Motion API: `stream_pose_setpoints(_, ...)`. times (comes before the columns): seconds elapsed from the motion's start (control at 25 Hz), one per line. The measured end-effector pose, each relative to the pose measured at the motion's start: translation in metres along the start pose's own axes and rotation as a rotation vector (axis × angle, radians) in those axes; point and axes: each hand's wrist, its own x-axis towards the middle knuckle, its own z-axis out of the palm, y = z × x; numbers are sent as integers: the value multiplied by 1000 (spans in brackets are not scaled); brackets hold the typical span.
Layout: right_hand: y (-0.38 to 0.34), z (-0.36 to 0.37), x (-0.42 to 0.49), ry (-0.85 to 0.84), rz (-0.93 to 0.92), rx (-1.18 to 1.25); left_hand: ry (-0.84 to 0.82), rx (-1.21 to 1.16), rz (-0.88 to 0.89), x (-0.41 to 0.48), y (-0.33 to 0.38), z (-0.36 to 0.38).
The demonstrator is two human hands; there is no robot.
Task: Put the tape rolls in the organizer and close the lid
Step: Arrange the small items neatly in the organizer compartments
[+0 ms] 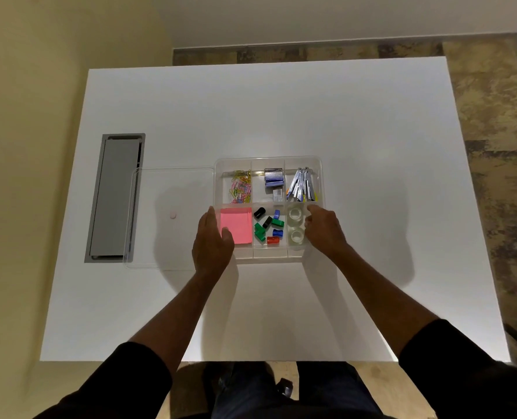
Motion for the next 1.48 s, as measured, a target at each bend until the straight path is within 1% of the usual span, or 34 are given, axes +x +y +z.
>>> stream_pose_setpoints(0.12, 5, 2, -7, -43, 56, 8, -5, -41, -61, -1, -3, 2)
stream_pose_setpoints(0.2, 5, 3, -8, -71, 72, 17, -10, -59, -50, -1, -5, 3)
stream_pose_setpoints(0.64, -1, 4, -9, -72, 103, -23, -16, -89, -26, -2, -7, 3)
stream_pose_setpoints(0.76, -4, 3, -13, -56, 102, -9, -16, -94, -42, -2, -7, 1)
stream_pose_setpoints(0.84, -9, 3, -18, -1, 78, -2, -7, -115, -51, -4, -10, -2)
stream_pose_setpoints(0.92, -17, 5, -22, 58, 29, 12, 11, -145, -74, -7, -16, -8)
stream_pose_setpoints(1.04, -44, 17, -33, 58, -84, 65, 52, -200, -159, -16, -33, -21)
stream_pose_setpoints(1.16, -83, 43, -55, 33, -286, 111, 116, -194, -215, -28, -67, -39)
stream_pose_setpoints(1.2, -96, 56, -65, -3, -347, 117, 128, -181, -224, -32, -81, -45)
stream_pose_setpoints(1.28, -120, 86, -84, -127, -426, 113, 147, -149, -261, -37, -111, -60)
stream_pose_setpoints(1.36, -141, 116, -99, -238, -488, 39, 159, -121, -324, -36, -137, -75)
stream_pose_setpoints(1.48, -161, 151, -101, -283, -592, -145, 103, -137, -477, -25, -167, -96)
